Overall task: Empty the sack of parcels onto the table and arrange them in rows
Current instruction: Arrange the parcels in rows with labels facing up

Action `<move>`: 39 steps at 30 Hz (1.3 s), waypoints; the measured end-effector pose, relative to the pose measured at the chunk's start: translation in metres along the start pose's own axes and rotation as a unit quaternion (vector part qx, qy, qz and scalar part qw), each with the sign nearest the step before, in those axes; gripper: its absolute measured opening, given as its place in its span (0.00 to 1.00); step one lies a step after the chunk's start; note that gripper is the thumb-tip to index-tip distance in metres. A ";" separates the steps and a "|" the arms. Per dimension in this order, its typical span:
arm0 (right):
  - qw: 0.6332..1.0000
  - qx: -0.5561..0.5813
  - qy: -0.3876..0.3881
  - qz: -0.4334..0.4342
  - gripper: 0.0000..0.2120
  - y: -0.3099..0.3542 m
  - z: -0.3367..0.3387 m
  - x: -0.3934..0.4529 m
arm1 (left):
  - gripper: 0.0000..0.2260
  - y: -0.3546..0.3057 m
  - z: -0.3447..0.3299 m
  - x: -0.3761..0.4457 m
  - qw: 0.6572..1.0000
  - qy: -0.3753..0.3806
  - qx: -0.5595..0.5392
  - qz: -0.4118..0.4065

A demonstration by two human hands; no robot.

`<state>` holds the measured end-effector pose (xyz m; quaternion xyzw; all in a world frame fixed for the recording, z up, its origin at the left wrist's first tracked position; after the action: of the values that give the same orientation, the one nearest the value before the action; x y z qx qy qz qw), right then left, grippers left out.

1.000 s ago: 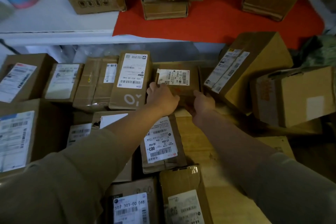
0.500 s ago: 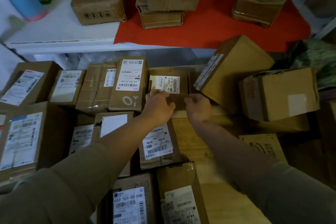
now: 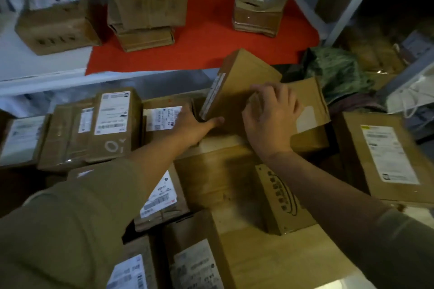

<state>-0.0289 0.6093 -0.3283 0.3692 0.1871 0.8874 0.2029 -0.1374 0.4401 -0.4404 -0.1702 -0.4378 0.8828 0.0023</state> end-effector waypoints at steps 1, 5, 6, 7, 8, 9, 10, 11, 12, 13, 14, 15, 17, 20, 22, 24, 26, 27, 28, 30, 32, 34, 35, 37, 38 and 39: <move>1.000 -0.019 0.010 0.001 0.21 -0.008 0.001 0.003 | 0.50 0.004 -0.004 0.008 1.000 0.003 -0.010 0.012; 0.991 -0.082 0.108 -0.001 0.29 -0.036 -0.012 0.003 | 0.58 0.022 -0.019 0.040 0.997 0.039 -0.031 0.065; 0.988 -0.088 0.127 -0.006 0.29 -0.041 -0.015 0.002 | 0.58 0.021 -0.021 0.042 0.996 0.053 -0.026 0.070; 0.986 -0.090 0.140 -0.010 0.29 -0.045 -0.017 0.000 | 0.58 0.018 -0.021 0.040 0.995 0.067 -0.018 0.076; 0.985 -0.093 0.146 -0.014 0.29 -0.047 -0.018 -0.002 | 0.58 0.016 -0.024 0.038 0.993 0.082 -0.012 0.079; 0.985 -0.096 0.145 -0.015 0.28 -0.048 -0.018 -0.002 | 0.58 0.009 -0.026 0.033 0.992 0.095 -0.008 0.077; 0.985 -0.099 0.141 -0.016 0.28 -0.048 -0.018 -0.003 | 0.59 0.006 -0.029 0.030 0.991 0.108 -0.009 0.074; 0.985 -0.099 0.138 -0.017 0.27 -0.048 -0.018 -0.003 | 0.59 0.003 -0.033 0.030 0.991 0.119 -0.014 0.065; 0.985 -0.099 0.137 -0.017 0.27 -0.048 -0.019 -0.003 | 0.59 -0.001 -0.036 0.030 0.991 0.123 -0.019 0.056; 0.986 -0.098 0.135 -0.017 0.27 -0.047 -0.019 -0.003 | 0.58 -0.003 -0.039 0.031 0.991 0.123 -0.022 0.050; 0.986 -0.097 0.132 -0.016 0.26 -0.048 -0.018 -0.002 | 0.56 -0.005 -0.041 0.033 0.991 0.121 -0.026 0.043; 0.987 -0.096 0.127 -0.017 0.26 -0.048 -0.017 -0.001 | 0.54 -0.006 -0.043 0.034 0.992 0.117 -0.029 0.038; 0.988 -0.095 0.119 -0.018 0.24 -0.050 -0.015 0.000 | 0.51 -0.009 -0.046 0.032 0.993 0.113 -0.033 0.023; 0.990 -0.089 0.106 -0.018 0.20 -0.053 -0.010 0.002 | 0.51 -0.016 -0.043 0.020 0.994 0.100 -0.035 0.000; 0.991 -0.084 0.108 -0.014 0.19 -0.052 -0.008 0.003 | 0.53 -0.024 -0.033 0.010 0.998 0.062 -0.004 -0.025; 0.990 -0.078 0.118 -0.010 0.20 -0.051 -0.006 0.003 | 0.54 -0.030 -0.023 -0.002 0.998 0.028 0.035 -0.039; 0.989 -0.075 0.127 -0.001 0.21 -0.050 -0.003 0.002 | 0.52 -0.035 -0.015 -0.016 0.996 0.007 0.073 -0.041; 0.988 -0.077 0.135 0.008 0.22 -0.049 -0.003 0.001 | 0.50 -0.036 -0.011 -0.023 0.995 -0.006 0.089 -0.040; 0.986 -0.081 0.145 0.018 0.22 -0.047 -0.003 -0.001 | 0.48 -0.036 -0.006 -0.030 0.993 -0.018 0.107 -0.038; 0.980 -0.088 0.174 0.039 0.24 -0.043 -0.004 -0.005 | 0.46 -0.033 0.002 -0.049 0.988 -0.044 0.143 -0.030; 0.975 -0.091 0.193 0.062 0.25 -0.040 -0.004 -0.010 | 0.45 -0.025 0.007 -0.071 0.983 -0.064 0.173 -0.010; 0.971 -0.090 0.202 0.088 0.24 -0.036 -0.003 -0.014 | 0.45 -0.019 0.009 -0.093 0.977 -0.079 0.200 0.003; 0.970 -0.087 0.206 0.099 0.24 -0.035 -0.002 -0.016 | 0.45 -0.016 0.009 -0.103 0.973 -0.086 0.212 0.007; 0.967 -0.073 0.214 0.115 0.21 -0.033 -0.001 -0.019 | 0.45 -0.013 0.005 -0.121 0.966 -0.101 0.238 0.009; 0.966 -0.066 0.218 0.119 0.20 -0.033 0.000 -0.020 | 0.46 -0.011 0.003 -0.129 0.962 -0.105 0.253 0.011; 0.965 -0.061 0.221 0.123 0.19 -0.033 0.000 -0.021 | 0.46 -0.008 0.000 -0.136 0.957 -0.105 0.269 0.014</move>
<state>-0.0078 0.6265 -0.3563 0.1708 0.1256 0.9749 0.0677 -0.0104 0.4243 -0.3931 -0.0755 -0.1791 0.9809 -0.0108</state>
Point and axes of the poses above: each hand's wrist, its own x-axis towards the middle knuckle, its own z-axis out of the back of the hand, y = z × x, the point moved 9 cm from there along x, towards the middle knuckle, and after that the axes turned 8 degrees about -y, right-handed, at the moved point
